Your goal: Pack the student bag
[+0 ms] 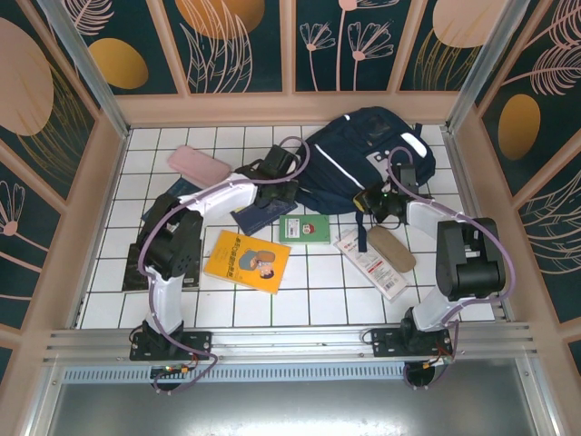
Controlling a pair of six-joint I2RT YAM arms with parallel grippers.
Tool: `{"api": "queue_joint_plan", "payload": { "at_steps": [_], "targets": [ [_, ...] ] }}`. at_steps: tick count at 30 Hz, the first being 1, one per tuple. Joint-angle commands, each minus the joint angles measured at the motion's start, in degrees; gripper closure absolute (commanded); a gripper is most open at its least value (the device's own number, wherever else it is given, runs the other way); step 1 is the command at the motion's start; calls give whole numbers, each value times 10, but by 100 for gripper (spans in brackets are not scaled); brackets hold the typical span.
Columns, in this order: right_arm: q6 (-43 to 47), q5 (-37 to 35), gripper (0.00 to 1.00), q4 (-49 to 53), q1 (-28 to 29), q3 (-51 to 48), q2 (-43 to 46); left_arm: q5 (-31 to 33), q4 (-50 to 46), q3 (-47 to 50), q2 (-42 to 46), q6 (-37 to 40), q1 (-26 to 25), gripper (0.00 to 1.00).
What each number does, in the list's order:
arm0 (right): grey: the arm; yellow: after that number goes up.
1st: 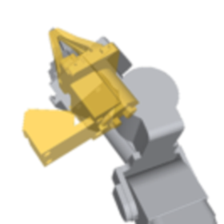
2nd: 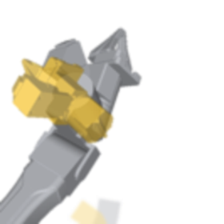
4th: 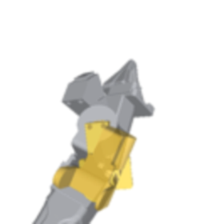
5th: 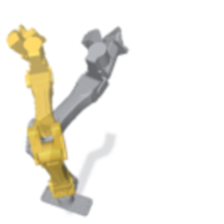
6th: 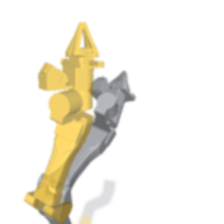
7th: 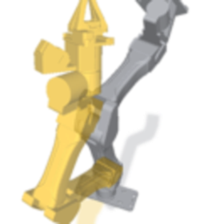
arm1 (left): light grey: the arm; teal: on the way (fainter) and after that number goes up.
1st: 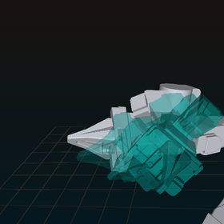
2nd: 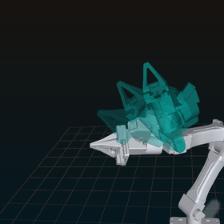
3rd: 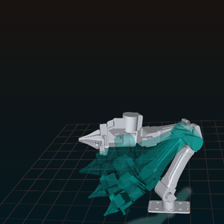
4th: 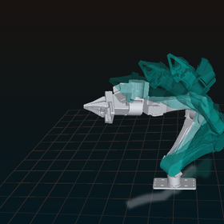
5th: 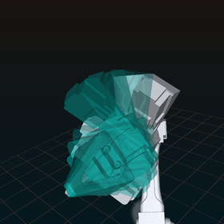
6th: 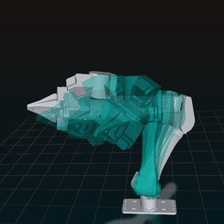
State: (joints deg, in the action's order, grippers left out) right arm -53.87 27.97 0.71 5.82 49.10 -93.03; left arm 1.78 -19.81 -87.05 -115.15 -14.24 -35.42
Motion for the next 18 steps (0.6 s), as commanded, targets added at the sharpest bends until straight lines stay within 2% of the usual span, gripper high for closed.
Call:
{"api": "queue_joint_plan", "payload": {
  "at_steps": [1,6,8,15,18],
  "targets": [
    [31,-70,100,-4,-40,9,24,72,-47,-35,-20,21,31,100],
    [59,-78,100,24,-62,26,30,74,-51,-82,-64,25,44,100],
    [67,-74,100,31,-72,31,32,56,-52,-96,-73,25,45,100],
    [111,-65,100,50,-80,64,23,-106,9,-39,-31,18,44,100],
    [133,-72,100,67,-85,86,13,-150,12,-21,-24,11,37,100]
  ]
}}
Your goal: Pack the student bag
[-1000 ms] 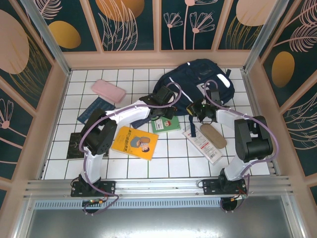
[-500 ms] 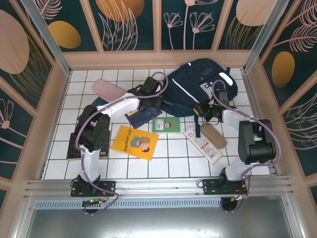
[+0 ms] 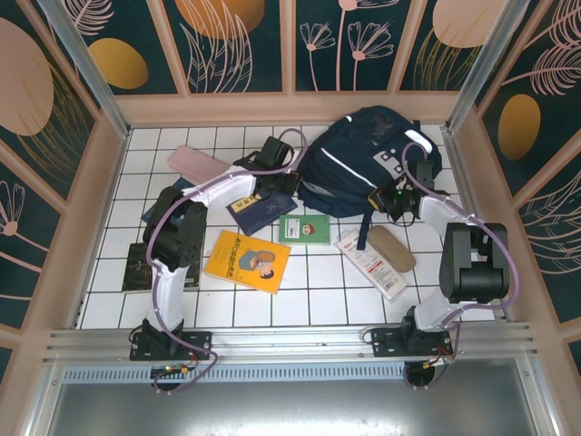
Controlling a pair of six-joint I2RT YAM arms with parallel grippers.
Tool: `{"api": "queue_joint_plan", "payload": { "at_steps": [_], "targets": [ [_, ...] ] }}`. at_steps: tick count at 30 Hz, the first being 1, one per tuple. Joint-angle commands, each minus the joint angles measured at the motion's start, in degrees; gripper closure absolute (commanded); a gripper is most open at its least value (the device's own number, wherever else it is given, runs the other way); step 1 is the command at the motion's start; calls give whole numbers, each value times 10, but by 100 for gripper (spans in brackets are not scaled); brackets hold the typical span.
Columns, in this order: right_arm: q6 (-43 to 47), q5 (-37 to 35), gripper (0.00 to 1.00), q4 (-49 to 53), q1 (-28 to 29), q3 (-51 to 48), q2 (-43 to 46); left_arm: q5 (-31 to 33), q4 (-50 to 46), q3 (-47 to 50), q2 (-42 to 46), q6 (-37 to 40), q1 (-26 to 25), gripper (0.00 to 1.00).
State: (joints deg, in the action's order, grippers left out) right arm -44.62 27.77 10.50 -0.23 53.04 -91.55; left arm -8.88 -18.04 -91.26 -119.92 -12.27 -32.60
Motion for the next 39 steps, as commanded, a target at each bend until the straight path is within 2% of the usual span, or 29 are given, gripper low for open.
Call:
{"api": "queue_joint_plan", "payload": {
  "at_steps": [1,2,6,9,15,23,26,32,33,35,37,39],
  "targets": [
    [46,-65,100,-26,-26,53,-5,-48,-7,24,24,-10,5,100],
    [48,-59,100,-20,-26,61,-7,-49,-9,27,23,-10,0,100],
    [33,-48,68,-12,-10,53,16,-52,2,46,23,-15,-10,100],
    [17,-64,57,-15,15,23,48,-52,5,53,12,-16,-11,100],
    [-9,-73,56,-38,68,-33,73,-52,12,36,-22,-13,-10,100],
    [-13,-76,57,-35,75,-30,76,-42,13,8,-55,-5,-11,100],
    [-12,-78,57,-33,74,-30,79,-43,16,-2,-62,-4,-11,87],
    [-18,-80,57,-32,78,-34,82,-40,15,-24,-79,0,-10,85],
    [-19,-80,57,-32,80,-36,83,-40,15,-26,-81,0,-11,87],
    [-23,-80,57,-34,84,-39,85,-43,14,-26,-83,1,-10,99],
    [-31,-79,57,-36,92,-40,87,-42,17,-21,-79,2,-11,100],
    [-36,-78,51,-43,109,-37,85,-41,20,-13,-72,3,-11,100]
  ]
}}
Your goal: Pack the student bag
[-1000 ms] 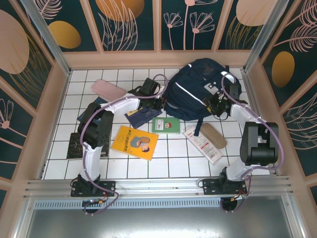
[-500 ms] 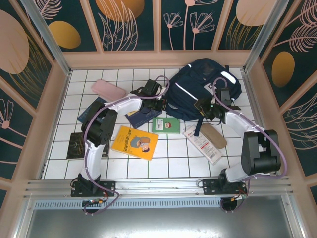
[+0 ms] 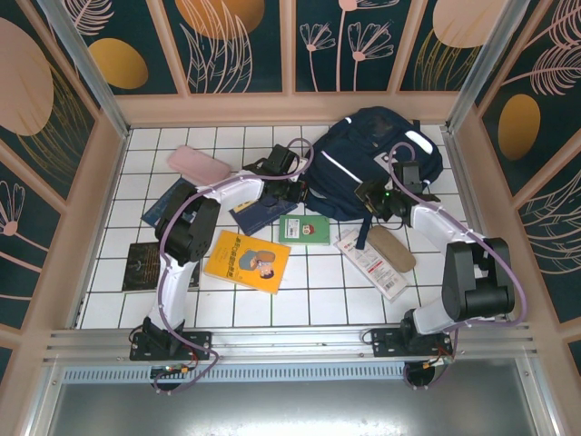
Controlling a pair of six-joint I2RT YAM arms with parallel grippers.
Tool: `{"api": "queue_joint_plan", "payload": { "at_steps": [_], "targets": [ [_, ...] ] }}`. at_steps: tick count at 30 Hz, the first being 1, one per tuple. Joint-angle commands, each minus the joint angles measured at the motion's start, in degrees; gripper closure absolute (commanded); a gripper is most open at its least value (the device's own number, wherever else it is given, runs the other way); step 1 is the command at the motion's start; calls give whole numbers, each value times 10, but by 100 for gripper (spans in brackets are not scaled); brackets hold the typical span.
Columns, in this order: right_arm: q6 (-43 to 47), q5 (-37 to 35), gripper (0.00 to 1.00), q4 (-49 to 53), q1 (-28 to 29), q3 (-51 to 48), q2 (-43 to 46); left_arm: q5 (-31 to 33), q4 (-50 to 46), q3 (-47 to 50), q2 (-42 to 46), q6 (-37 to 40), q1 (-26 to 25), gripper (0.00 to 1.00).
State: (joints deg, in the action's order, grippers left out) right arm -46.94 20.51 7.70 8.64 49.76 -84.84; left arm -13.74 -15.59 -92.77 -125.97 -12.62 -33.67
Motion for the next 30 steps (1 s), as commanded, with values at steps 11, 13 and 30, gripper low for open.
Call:
{"api": "queue_joint_plan", "payload": {
  "at_steps": [11,13,30],
  "targets": [
    [-78,-5,45,-35,120,18,-44,-18,13,57,60,-14,-2,100],
    [-98,2,41,-60,125,9,-52,-23,17,66,71,-16,-6,100],
    [-175,-40,66,-95,128,29,-154,13,-12,79,101,-19,-46,100]
  ]
}}
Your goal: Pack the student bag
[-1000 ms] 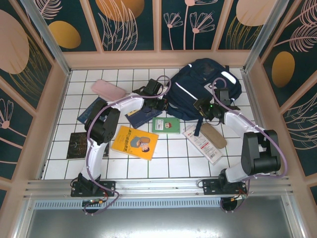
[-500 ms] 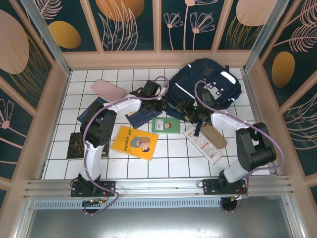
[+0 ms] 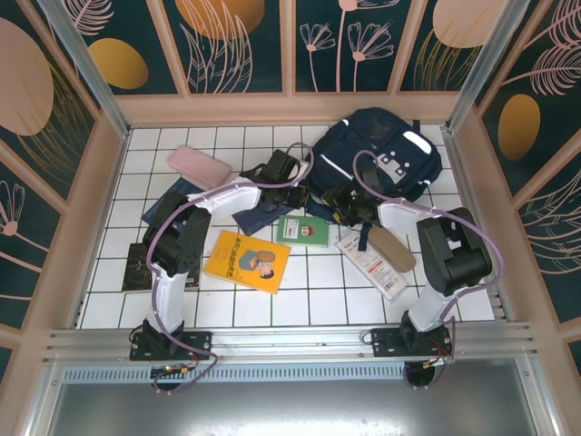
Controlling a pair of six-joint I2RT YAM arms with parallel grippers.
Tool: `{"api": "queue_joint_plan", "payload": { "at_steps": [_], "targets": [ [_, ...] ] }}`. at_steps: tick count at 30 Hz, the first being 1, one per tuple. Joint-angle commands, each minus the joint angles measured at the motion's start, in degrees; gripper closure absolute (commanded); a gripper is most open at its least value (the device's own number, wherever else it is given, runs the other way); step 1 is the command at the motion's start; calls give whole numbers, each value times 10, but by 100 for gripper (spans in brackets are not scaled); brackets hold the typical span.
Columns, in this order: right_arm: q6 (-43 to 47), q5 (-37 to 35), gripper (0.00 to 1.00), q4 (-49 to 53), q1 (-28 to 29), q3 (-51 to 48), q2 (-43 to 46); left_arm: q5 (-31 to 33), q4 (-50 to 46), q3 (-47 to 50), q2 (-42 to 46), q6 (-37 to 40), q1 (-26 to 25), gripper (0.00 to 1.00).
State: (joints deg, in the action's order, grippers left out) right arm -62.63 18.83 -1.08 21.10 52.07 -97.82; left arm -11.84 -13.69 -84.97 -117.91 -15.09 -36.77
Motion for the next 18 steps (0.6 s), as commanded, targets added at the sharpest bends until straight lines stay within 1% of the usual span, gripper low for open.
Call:
{"api": "queue_joint_plan", "payload": {
  "at_steps": [1,3,4,8,11,13,18],
  "targets": [
    [-18,-28,74,-6,2,2,-24,4,-34,-2,19,8,-15,100],
    [-18,-38,95,-1,-3,-7,-16,27,-47,-13,13,14,-15,100],
    [-16,-39,100,-1,-7,-13,-12,39,-53,-19,10,17,-15,100],
    [0,-46,100,7,-17,-30,18,101,-77,-56,-12,32,-15,100],
    [20,-61,100,25,-19,-36,44,172,-99,-96,-39,42,-9,100],
    [27,-67,100,34,-24,-47,59,202,-107,-123,-54,42,1,100],
    [30,-59,100,30,-47,-93,88,239,-131,-211,-109,38,30,100]
  ]
}}
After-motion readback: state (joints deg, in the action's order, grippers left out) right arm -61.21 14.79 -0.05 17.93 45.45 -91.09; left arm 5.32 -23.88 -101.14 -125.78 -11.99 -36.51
